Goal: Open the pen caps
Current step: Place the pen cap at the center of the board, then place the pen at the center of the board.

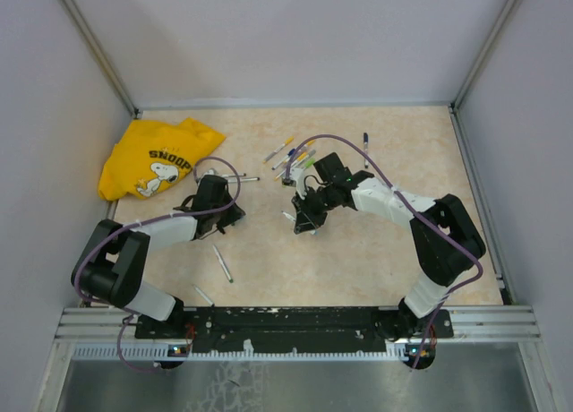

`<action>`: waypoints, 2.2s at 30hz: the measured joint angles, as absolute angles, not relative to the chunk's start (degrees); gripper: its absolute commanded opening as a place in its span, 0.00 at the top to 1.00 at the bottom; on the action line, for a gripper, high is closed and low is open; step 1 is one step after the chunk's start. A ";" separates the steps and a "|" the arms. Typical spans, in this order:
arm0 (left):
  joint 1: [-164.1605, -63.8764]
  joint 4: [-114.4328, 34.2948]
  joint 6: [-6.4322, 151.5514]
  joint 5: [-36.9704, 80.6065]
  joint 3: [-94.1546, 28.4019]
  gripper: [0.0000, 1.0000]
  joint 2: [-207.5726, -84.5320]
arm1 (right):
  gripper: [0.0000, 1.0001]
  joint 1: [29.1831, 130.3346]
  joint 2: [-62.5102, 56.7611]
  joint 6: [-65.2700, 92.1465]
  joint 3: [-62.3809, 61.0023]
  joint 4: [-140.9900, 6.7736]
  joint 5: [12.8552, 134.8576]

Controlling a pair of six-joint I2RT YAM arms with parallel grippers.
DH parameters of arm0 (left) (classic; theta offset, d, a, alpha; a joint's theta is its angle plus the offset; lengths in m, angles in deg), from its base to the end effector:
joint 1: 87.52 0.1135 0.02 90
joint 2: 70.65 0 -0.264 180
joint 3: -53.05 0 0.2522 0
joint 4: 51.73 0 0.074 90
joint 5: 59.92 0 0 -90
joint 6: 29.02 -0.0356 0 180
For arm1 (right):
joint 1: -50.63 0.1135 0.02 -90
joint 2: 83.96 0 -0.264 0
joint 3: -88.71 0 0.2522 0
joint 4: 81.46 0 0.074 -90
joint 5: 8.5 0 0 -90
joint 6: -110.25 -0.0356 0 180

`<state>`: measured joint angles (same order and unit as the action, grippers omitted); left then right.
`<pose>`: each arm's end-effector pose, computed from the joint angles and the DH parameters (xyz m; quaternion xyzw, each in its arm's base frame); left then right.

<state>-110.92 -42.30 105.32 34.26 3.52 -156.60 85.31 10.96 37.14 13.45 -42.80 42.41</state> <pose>0.2585 -0.1090 0.1485 -0.1818 0.9082 -0.1812 0.3307 0.2615 0.2082 0.2052 -0.4766 0.7766 0.3577 0.2044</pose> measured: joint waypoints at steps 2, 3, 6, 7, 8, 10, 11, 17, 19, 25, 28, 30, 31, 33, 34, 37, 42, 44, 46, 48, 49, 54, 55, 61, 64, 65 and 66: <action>-110.92 -42.04 105.01 34.81 3.39 0.79 -156.60 | 1.00 85.31 10.96 37.14 13.45 -42.80 42.38; -110.94 -41.95 104.88 35.01 3.37 0.78 -156.60 | 1.00 85.31 10.96 37.14 13.45 -42.80 42.38; -110.96 -41.80 104.62 35.60 3.33 0.74 -156.58 | 1.00 85.31 10.96 37.14 13.45 -42.80 42.38; -110.96 -41.76 104.55 35.79 3.33 0.74 -156.55 | 1.00 85.31 10.96 37.14 13.45 -42.80 42.38; -110.96 -41.71 104.55 36.01 3.33 0.74 -156.55 | 1.00 85.31 10.96 37.16 13.45 -42.80 42.38; -110.96 -41.41 104.42 36.54 3.33 0.74 -156.38 | 1.00 85.31 10.96 37.16 13.45 -42.80 42.38; -110.96 -41.39 104.42 36.54 3.33 0.74 -156.36 | 1.00 85.31 10.96 37.16 13.45 -42.80 42.38; -110.96 -40.14 104.09 37.22 3.31 0.73 -155.75 | 1.00 85.31 10.96 37.14 13.45 -42.80 42.36; -110.96 -39.57 103.85 37.39 3.31 0.73 -155.42 | 1.00 85.31 10.96 37.14 13.45 -42.80 42.34; -110.96 -37.71 103.00 36.63 3.33 0.73 -151.90 | 1.00 85.64 11.99 36.92 13.45 -42.93 41.93; -111.00 -37.80 102.28 35.14 3.39 0.73 -148.05 | 1.00 86.42 13.32 36.46 13.45 -43.04 41.93; -111.00 -38.02 101.40 34.24 3.61 0.73 -144.99 | 1.00 87.36 13.89 35.54 13.45 -43.52 41.95; -111.00 -38.35 100.77 33.87 4.00 0.70 -143.00 | 1.00 88.02 14.22 34.91 13.45 -43.98 42.01; -111.00 -39.05 99.55 33.65 5.03 0.66 -139.40 | 1.00 89.31 14.59 32.96 13.49 -45.16 42.36; -111.00 -39.33 98.93 33.72 5.69 0.65 -137.60 | 1.00 90.09 14.67 31.63 13.63 -46.16 42.87; -111.00 -39.51 97.16 35.01 8.55 0.59 -131.33 | 1.00 93.20 14.72 25.53 14.63 -50.40 46.56; -111.00 -39.29 95.33 38.24 15.39 0.46 -118.26 | 1.00 101.81 16.18 12.11 14.35 -54.01 63.21; -111.00 -39.44 94.93 39.12 18.45 0.42 -112.27 | 1.00 106.23 18.91 7.63 11.26 -52.48 70.21; -111.00 -39.55 94.45 39.60 21.12 0.39 -107.03 | 1.00 109.59 21.89 4.31 7.59 -51.58 74.99; -111.00 -39.46 94.08 39.79 23.09 0.38 -102.35 | 1.00 111.60 23.50 2.32 5.76 -51.39 77.12; -111.00 -39.40 93.93 39.82 23.65 0.38 -100.58 | 1.00 112.10 24.16 1.47 5.17 -51.30 77.81; -111.00 -39.00 93.47 39.79 24.22 0.38 -94.48 | 0.82 111.75 26.26 -0.78 3.92 -49.70 79.91; -111.00 -38.92 93.45 39.77 24.22 0.38 -94.18 | 0.78 111.60 26.48 -0.85 3.53 -49.64 80.33; -111.00 -38.06 93.51 38.40 24.22 0.38 -94.07 | 0.64 111.47 27.70 -0.78 1.69 -49.42 80.92; -111.00 -37.47 93.73 37.48 24.22 0.37 -94.07 | 0.62 111.49 27.74 -0.48 1.60 -49.53 81.14; -111.00 -37.23 93.78 37.26 24.22 0.36 -94.04 | 0.61 111.54 27.74 -0.22 1.45 -49.44 81.42; -111.00 -36.86 93.97 36.84 24.22 0.36 -93.98 | 0.60 111.54 27.74 0.18 1.39 -49.40 81.73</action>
<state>-111.00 -36.86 93.97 36.84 24.22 -93.98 111.54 27.74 0.18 1.39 -49.40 81.73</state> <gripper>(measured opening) 0.626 0.376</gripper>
